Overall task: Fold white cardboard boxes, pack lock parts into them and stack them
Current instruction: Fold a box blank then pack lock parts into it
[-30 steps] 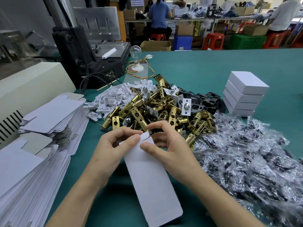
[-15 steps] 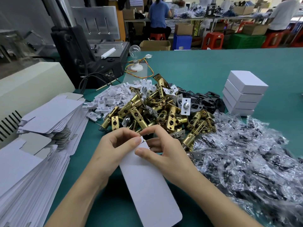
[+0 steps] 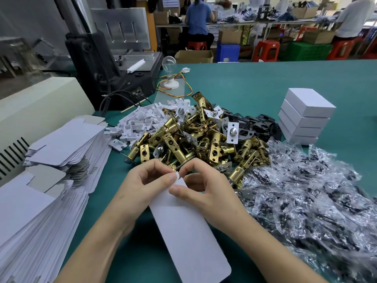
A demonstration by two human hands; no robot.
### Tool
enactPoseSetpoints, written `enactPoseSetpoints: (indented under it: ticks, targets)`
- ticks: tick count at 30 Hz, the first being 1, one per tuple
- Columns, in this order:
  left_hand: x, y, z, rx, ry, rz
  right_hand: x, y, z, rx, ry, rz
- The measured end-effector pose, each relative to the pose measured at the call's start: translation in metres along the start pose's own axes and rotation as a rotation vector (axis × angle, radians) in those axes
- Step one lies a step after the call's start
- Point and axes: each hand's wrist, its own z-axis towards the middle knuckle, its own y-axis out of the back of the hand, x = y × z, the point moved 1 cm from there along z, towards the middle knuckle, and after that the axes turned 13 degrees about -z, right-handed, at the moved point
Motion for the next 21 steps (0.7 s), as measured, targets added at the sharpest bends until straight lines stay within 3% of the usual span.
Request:
enactPoseSetpoints:
  ticks: [21]
  targets:
    - [0.0051, -0.0019, -0.0001, -0.007, -0.017, 0.047, 0.0021, 0.0020, -0.0006, -0.007, -0.069, -0.074]
